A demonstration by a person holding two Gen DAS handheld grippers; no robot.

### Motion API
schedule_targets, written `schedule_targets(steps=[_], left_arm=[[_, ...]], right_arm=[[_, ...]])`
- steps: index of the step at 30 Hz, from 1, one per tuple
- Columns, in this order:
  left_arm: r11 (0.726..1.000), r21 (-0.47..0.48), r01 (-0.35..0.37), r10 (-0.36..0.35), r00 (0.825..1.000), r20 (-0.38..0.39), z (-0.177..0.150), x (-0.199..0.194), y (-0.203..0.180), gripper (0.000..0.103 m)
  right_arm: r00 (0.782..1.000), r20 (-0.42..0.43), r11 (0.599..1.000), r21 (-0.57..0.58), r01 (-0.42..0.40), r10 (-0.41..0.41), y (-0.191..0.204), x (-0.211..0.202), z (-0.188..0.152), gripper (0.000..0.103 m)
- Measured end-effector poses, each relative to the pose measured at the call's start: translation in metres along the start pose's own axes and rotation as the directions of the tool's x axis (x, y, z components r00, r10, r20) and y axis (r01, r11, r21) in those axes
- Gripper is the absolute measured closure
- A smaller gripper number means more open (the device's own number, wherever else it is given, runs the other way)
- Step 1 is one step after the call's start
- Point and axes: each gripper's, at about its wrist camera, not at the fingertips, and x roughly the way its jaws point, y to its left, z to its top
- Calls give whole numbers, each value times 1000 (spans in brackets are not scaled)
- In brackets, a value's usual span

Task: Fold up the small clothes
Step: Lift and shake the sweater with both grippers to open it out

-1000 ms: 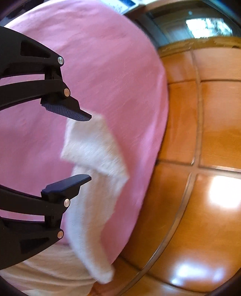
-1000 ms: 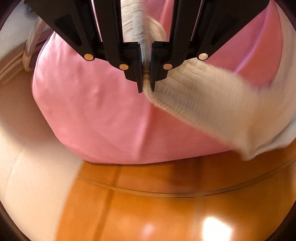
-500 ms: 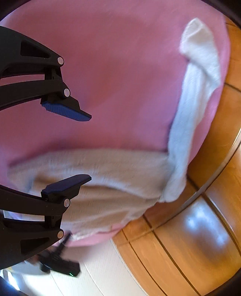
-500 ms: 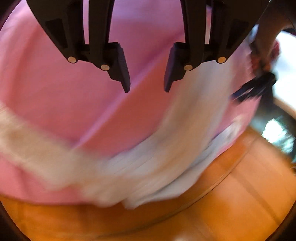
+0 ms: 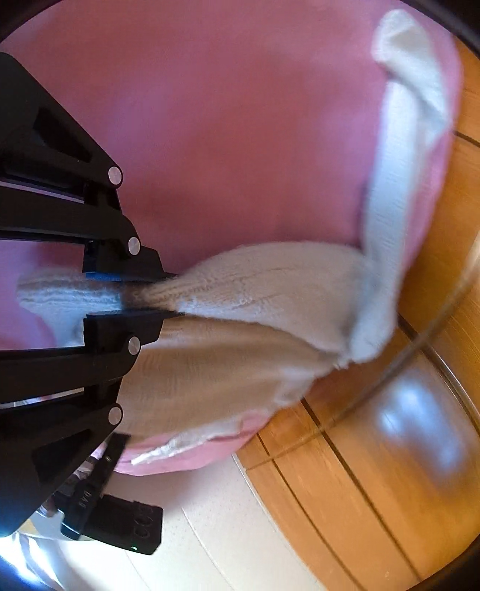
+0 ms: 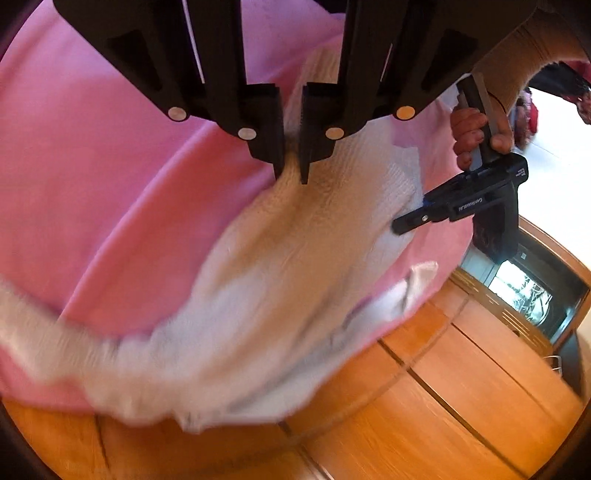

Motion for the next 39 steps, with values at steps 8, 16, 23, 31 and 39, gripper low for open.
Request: schedule_targets(steps=[8, 16, 23, 31, 39], left_arm=[[995, 85, 46, -52, 996, 70, 0, -107, -33, 95], [994, 98, -57, 62, 997, -50, -60, -123, -25, 93], [985, -108, -135, 135, 991, -11, -91, -103, 38, 38], [989, -143, -45, 46, 999, -1, -74, -69, 49, 38], [996, -58, 68, -72, 996, -53, -67, -51, 15, 93]], right_arm=[[962, 220, 981, -71, 183, -163, 9, -136, -10, 98], [948, 45, 948, 76, 310, -314, -63, -129, -87, 98], [946, -3, 922, 225, 316, -323, -115, -104, -120, 47], [960, 9, 935, 230, 271, -281, -119, -71, -97, 39], [921, -58, 922, -11, 386, -386, -79, -68, -84, 95]])
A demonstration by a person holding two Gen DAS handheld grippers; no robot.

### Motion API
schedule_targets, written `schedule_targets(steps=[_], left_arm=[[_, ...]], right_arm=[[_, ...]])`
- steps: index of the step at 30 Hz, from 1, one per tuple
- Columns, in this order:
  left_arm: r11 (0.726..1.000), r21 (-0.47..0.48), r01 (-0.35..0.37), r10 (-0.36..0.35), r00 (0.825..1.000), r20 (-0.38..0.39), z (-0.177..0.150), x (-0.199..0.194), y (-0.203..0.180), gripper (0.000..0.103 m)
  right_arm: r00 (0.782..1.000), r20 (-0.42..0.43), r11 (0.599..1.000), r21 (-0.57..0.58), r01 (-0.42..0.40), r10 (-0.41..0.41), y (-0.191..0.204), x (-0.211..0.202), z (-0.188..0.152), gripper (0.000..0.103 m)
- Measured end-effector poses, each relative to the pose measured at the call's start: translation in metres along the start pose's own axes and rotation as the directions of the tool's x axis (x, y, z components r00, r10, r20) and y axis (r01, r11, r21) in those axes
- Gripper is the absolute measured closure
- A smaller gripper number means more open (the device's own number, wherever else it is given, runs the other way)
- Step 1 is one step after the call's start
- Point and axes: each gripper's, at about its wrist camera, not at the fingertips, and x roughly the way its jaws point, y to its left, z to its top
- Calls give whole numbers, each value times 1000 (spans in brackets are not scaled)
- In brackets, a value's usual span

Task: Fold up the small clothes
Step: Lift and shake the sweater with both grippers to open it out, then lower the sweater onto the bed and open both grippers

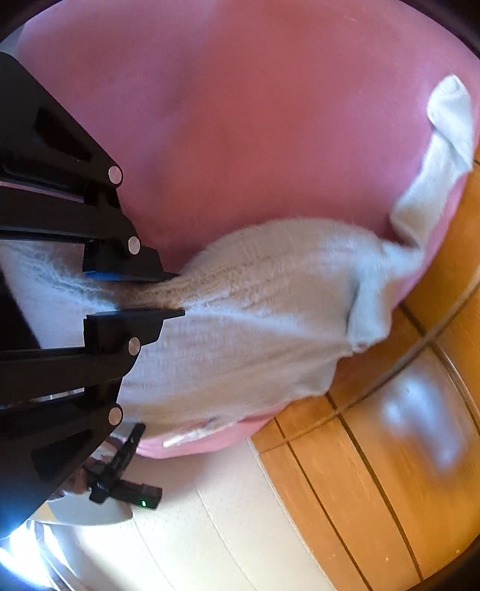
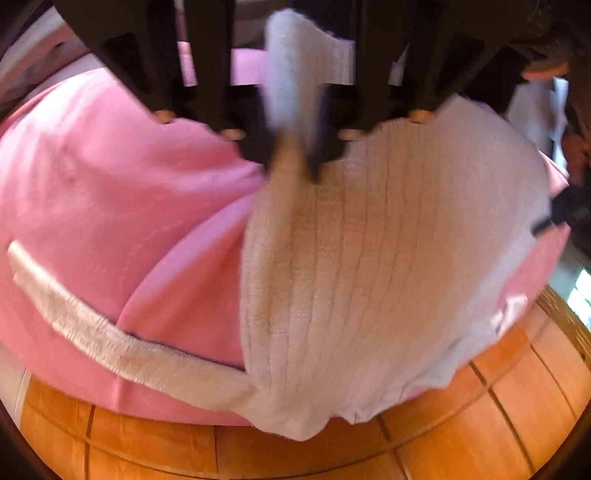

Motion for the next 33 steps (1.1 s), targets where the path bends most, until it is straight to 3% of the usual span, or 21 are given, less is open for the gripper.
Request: schedule_targets(steps=[6, 8, 10, 13, 15, 18, 21, 22, 23, 24, 26, 27, 28, 30, 31, 32, 33], left_arm=[[994, 99, 35, -43, 996, 73, 13, -69, -44, 100], [988, 154, -33, 21, 997, 77, 9, -76, -56, 100], [974, 174, -148, 143, 989, 36, -2, -58, -50, 100], [952, 132, -275, 282, 959, -39, -18, -34, -15, 99], [964, 71, -257, 262, 963, -66, -26, -28, 5, 99], [980, 10, -197, 198, 979, -59, -31, -33, 16, 74], [991, -20, -129, 129, 991, -25, -35, -39, 16, 49], [994, -35, -103, 102, 995, -13, -36, -37, 15, 46], [995, -37, -95, 95, 995, -10, -37, -35, 13, 46], [995, -35, -93, 93, 996, -13, -38, -28, 13, 46], [995, -7, -101, 100, 994, -34, -38, -14, 4, 60], [993, 18, -117, 118, 992, -49, -39, -7, 1, 81], [988, 63, -138, 142, 988, -55, -40, -3, -5, 92], [984, 103, -146, 150, 988, -33, -38, -7, -14, 96], [986, 104, -132, 135, 991, -23, -35, -17, -18, 97], [988, 100, -118, 119, 993, -10, -32, -28, -20, 97], [989, 103, -106, 107, 994, 1, -30, -38, -22, 97]], right_arm=[[994, 111, 999, -45, -17, 22, -5, -65, 4, 98], [995, 101, 998, -67, 19, -12, -4, -66, 0, 98], [999, 29, 998, -60, 17, -15, -4, -45, -6, 98], [998, -63, 998, -47, 29, -32, -5, -14, -21, 98], [994, -82, 997, -24, 76, -78, -13, 0, -29, 98], [995, -85, 997, 38, 64, -61, -24, 1, -27, 96], [997, -49, 998, 22, 57, -56, -20, -6, -15, 67], [998, -29, 998, 21, 61, -60, -20, -8, -14, 46], [997, 2, 997, 17, 74, -74, -19, -12, -9, 36], [997, 19, 997, 16, 76, -77, -18, -13, -5, 35], [997, 50, 998, 44, 52, -54, -20, -10, 1, 34], [998, 61, 998, 59, 30, -34, -21, -5, 7, 34], [998, 65, 998, 63, 16, -20, -24, 1, 13, 34], [999, 40, 998, 61, 16, -18, -22, 19, 22, 36], [1000, 14, 998, 55, 15, -16, -19, 27, 25, 60], [1000, -9, 1000, 29, 9, -9, -14, 32, 26, 73], [1000, -3, 1000, -5, 23, -23, -7, 29, 24, 76]])
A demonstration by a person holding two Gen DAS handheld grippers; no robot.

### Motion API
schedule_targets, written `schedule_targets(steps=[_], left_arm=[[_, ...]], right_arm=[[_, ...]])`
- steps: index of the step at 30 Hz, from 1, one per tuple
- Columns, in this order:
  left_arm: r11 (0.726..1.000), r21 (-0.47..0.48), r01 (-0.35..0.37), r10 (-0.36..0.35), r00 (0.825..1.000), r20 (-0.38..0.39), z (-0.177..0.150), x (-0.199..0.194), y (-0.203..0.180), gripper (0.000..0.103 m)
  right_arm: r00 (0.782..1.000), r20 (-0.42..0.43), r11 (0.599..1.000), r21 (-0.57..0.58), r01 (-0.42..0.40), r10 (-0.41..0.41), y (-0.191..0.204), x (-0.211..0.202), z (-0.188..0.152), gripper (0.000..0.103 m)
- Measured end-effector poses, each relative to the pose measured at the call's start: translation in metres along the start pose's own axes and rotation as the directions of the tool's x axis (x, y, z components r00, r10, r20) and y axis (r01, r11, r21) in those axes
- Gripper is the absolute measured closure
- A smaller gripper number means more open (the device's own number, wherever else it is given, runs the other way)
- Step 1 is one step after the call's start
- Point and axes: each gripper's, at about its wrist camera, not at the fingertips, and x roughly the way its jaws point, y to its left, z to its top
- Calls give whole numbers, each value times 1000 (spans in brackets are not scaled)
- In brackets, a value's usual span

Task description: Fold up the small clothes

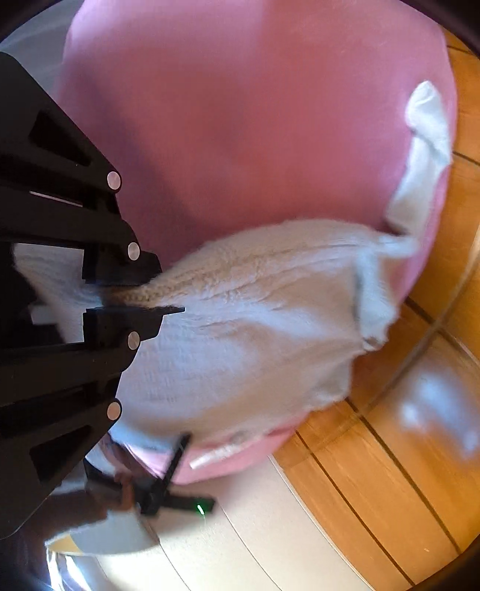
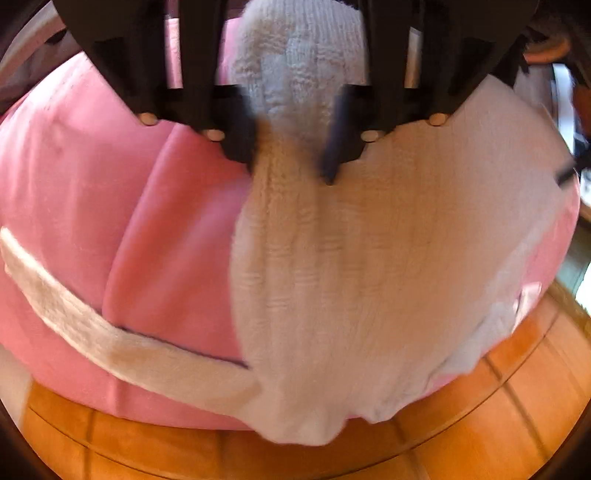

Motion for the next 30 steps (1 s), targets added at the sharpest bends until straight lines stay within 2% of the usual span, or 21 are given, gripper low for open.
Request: schedule_targets(steps=[1, 2, 3, 4, 5, 6, 7, 8, 10, 12, 13, 15, 18, 21, 22, 24, 25, 27, 28, 29, 30], left_arm=[[1000, 8, 6, -6, 1000, 7, 1, -6, -2, 98], [1000, 22, -7, 7, 1000, 3, 1, -12, -4, 98], [998, 34, -52, 53, 999, -14, 0, -9, -3, 97], [991, 52, -126, 128, 991, -39, -2, -1, -1, 96], [981, 64, -181, 184, 982, -49, -2, 5, 2, 92], [973, 60, -222, 225, 973, -50, 0, 9, 8, 78], [969, 26, -244, 245, 969, -34, 5, 9, 17, 62], [966, -42, -255, 255, 967, 11, 11, 2, 29, 57], [949, -146, -279, 294, 952, 91, 28, -13, 49, 57], [914, -195, -357, 388, 909, 153, 48, -25, 66, 57], [884, -205, -420, 457, 870, 185, 61, -30, 72, 57], [850, -202, -486, 523, 824, 217, 78, -31, 76, 57], [825, -149, -545, 565, 788, 244, 108, -22, 75, 56], [781, -48, -622, 609, 743, 277, 134, -3, 67, 34], [760, -27, -649, 627, 723, 291, 147, 7, 67, 33], [737, 11, -676, 644, 707, 292, 167, 21, 70, 33], [710, 23, -704, 669, 684, 292, 179, 33, 74, 33], [673, 39, -738, 702, 655, 280, 200, 51, 84, 33], [659, 41, -751, 717, 645, 265, 207, 58, 89, 33], [633, 31, -774, 747, 621, 237, 219, 69, 101, 33], [621, 25, -784, 761, 610, 222, 225, 77, 105, 33]], right_arm=[[1000, -8, 999, -31, 18, -18, 6, -3, -2, 79], [998, -16, 997, -52, 55, -56, 7, -4, -5, 78], [997, -22, 996, -55, 76, -78, 8, -3, -8, 78], [996, -24, 995, -53, 81, -82, 6, -2, -10, 75], [997, -18, 996, -39, 77, -77, 5, -2, -11, 73], [996, -18, 996, -32, 86, -86, 5, -3, -10, 70], [992, -10, 992, -31, 125, -125, 7, -6, -8, 54], [986, 6, 985, -38, 166, -166, 8, -10, -9, 42], [976, 57, 975, -64, 213, -210, 18, -17, -3, 41], [979, 115, 980, -83, 180, -170, 37, -25, 6, 29], [982, 135, 984, -97, 149, -135, 48, -25, 11, 23], [984, 151, 985, -134, 111, -90, 68, -21, 17, 22], [986, 163, 982, -173, 69, -41, 104, -1, 34, 17], [981, 194, 983, -178, 37, -2, 131, 18, 50, 10], [977, 214, 981, -185, 55, -15, 139, 23, 53, 8], [964, 261, 973, -208, 105, -48, 154, 36, 59, 3], [960, 273, 968, -216, 129, -67, 159, 44, 61, 2], [958, 272, 961, -228, 156, -91, 161, 59, 62, 2], [961, 260, 963, -225, 152, -91, 161, 69, 64, 2], [967, 244, 971, -201, 126, -75, 155, 75, 64, 2], [971, 236, 981, -173, 91, -49, 148, 75, 65, 2]])
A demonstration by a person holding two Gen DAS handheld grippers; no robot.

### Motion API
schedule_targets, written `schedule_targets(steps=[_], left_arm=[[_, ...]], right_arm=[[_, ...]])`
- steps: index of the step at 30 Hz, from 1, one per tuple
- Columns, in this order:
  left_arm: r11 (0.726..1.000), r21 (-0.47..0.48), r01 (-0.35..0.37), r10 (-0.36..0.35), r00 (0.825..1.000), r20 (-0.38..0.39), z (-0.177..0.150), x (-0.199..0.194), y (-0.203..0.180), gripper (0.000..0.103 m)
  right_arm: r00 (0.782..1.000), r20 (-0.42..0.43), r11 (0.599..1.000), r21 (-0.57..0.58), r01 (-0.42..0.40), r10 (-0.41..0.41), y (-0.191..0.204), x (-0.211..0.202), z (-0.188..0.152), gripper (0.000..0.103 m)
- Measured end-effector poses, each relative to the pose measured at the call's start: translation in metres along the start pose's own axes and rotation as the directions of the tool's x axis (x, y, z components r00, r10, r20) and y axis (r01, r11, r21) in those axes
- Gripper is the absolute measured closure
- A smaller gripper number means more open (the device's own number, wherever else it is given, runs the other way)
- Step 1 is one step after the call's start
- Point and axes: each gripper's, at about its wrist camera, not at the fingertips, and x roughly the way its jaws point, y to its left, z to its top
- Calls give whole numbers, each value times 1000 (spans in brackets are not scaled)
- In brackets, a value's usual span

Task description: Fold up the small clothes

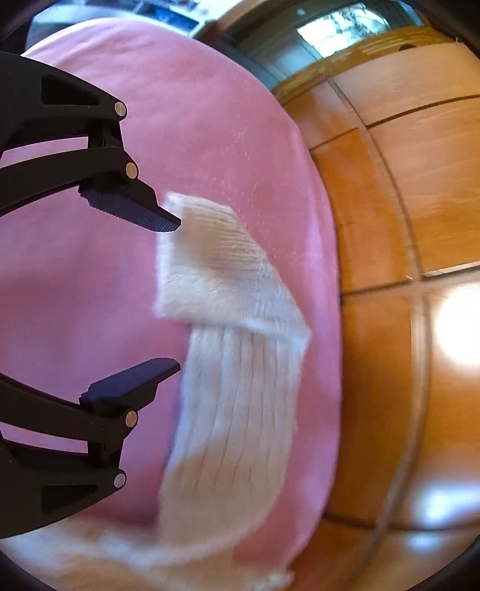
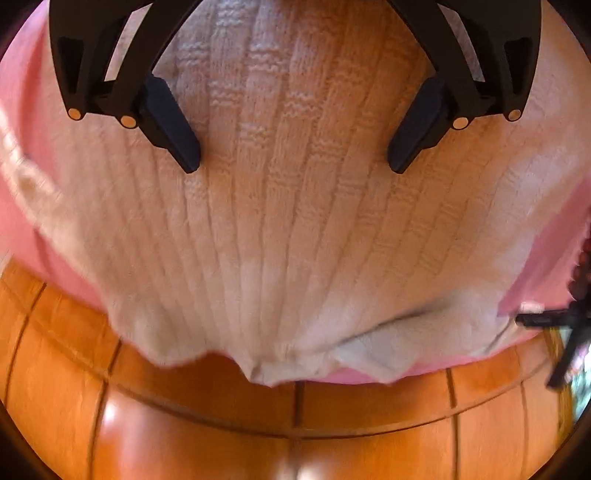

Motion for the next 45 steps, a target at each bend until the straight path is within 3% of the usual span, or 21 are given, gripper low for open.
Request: schedule_targets(steps=[2, 3, 4, 7, 12, 18, 21, 23, 25, 27, 29, 30, 34, 35, 36, 37, 38, 40, 42, 43, 45], left_arm=[[1000, -13, -20, 19, 999, -46, 7, 24, 4, 39], [999, -31, -20, 18, 998, -60, 8, 31, 7, 73], [997, -66, -33, 28, 997, -69, 11, 33, 16, 94], [985, -170, 28, -38, 998, -52, 16, 22, 52, 98], [967, -256, -11, -8, 997, -74, 20, 2, 131, 98], [897, -393, -200, 150, 977, -153, 18, -13, 238, 98], [880, -388, -273, 199, 955, -220, 7, -4, 260, 98], [889, -356, -288, 186, 938, -294, -4, 13, 261, 98], [881, -288, -375, 256, 891, -376, -19, 30, 257, 98], [850, -226, -476, 352, 832, -429, -36, 32, 261, 100], [832, -232, -504, 351, 802, -483, -52, 34, 275, 100], [825, -263, -500, 330, 804, -495, -58, 32, 282, 100], [840, -403, -364, 213, 904, -371, -63, -16, 285, 100], [866, -442, -234, 107, 950, -294, -64, -33, 275, 100], [884, -458, -92, -9, 977, -214, -65, -49, 261, 100], [892, -451, -6, -78, 983, -167, -68, -59, 249, 100], [901, -417, 122, -185, 976, -114, -73, -75, 227, 100], [880, -353, 318, -364, 929, -72, -83, -96, 187, 100], [812, -286, 510, -547, 835, -66, -105, -116, 138, 99], [760, -264, 594, -633, 769, -89, -119, -123, 112, 81], [676, -287, 679, -726, 679, -103, -139, -127, 82, 46]], right_arm=[[998, -16, 997, 54, -60, 61, -11, 3, 0, 2], [997, -16, 995, 61, -76, 78, -13, 5, 0, 2], [996, -19, 995, 56, -83, 84, -12, 6, 0, 2], [995, -32, 995, 39, -96, 97, -12, 8, 2, 2], [995, -13, 995, 35, -95, 96, -12, 7, 0, 2], [996, -9, 995, 34, -91, 91, -9, 7, -1, 2], [996, -10, 995, 33, -91, 91, -10, 7, 0, 2], [996, -10, 996, 32, -87, 87, -9, 7, -1, 2], [996, -7, 996, 30, -84, 85, -9, 7, 0, 2], [997, -6, 996, 29, -83, 83, -9, 6, -1, 2], [996, -5, 996, 31, -85, 86, -9, 6, -1, 2], [996, -4, 996, 31, -84, 85, -8, 6, -1, 2], [997, -1, 996, 32, -82, 83, -9, 6, -1, 2], [997, -1, 996, 32, -82, 82, -9, 6, -1, 2], [997, 0, 996, 32, -82, 82, -9, 6, -1, 2], [996, 0, 996, 33, -84, 84, -9, 6, -2, 2], [996, 0, 996, 33, -85, 85, -9, 6, -2, 2], [996, 0, 996, 33, -84, 84, -9, 6, -2, 2], [996, 1, 996, 35, -86, 86, -9, 6, -2, 2], [996, 2, 995, 37, -90, 90, -10, 6, -2, 2], [995, 4, 994, 43, -97, 97, -11, 6, -3, 2]])
